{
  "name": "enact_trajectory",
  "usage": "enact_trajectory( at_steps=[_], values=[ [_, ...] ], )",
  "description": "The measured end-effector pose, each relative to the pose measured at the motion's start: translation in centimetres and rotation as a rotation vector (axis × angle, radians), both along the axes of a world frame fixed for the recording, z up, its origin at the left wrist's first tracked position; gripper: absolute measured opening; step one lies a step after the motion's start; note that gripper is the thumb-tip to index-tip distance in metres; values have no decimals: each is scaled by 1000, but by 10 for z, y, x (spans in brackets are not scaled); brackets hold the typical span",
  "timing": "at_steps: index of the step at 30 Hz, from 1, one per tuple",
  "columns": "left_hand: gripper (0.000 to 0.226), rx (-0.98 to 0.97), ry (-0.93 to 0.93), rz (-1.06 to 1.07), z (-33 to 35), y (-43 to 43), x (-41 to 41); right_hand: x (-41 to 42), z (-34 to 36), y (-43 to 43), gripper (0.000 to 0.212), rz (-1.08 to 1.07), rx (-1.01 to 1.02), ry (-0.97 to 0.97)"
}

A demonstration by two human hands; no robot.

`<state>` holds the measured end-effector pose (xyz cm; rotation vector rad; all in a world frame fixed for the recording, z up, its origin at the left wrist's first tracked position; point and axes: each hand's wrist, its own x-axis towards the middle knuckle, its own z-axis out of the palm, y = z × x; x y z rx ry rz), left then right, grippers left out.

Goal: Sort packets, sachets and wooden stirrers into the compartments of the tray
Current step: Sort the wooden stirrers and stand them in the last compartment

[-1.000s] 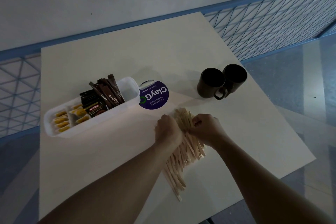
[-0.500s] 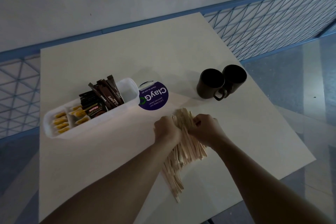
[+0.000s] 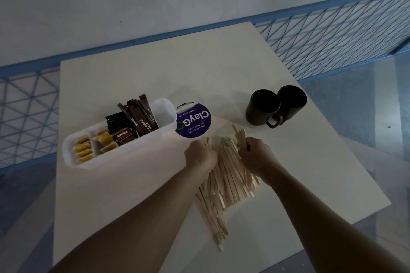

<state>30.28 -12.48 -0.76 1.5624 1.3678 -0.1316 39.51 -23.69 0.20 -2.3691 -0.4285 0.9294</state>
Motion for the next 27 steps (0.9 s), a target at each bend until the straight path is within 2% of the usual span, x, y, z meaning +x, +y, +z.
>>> enact_trajectory(
  at_steps=[6,11,15,20,27],
  values=[
    [44,-74,-80,53,0,11,-5,1,4,12,20,-1,17,-5],
    [20,-238,-266,201,16,22,-8,-2,13,29,21,-2,87,51],
    [24,-329,-379,250,28,34,-7,-4,23,47,20,1,168,105],
    [31,-270,-477,285,49,56,-8,-8,39,73,21,40,317,206],
    [39,-162,-577,322,77,98,-8,-8,51,118,26,13,397,195]
  ],
)
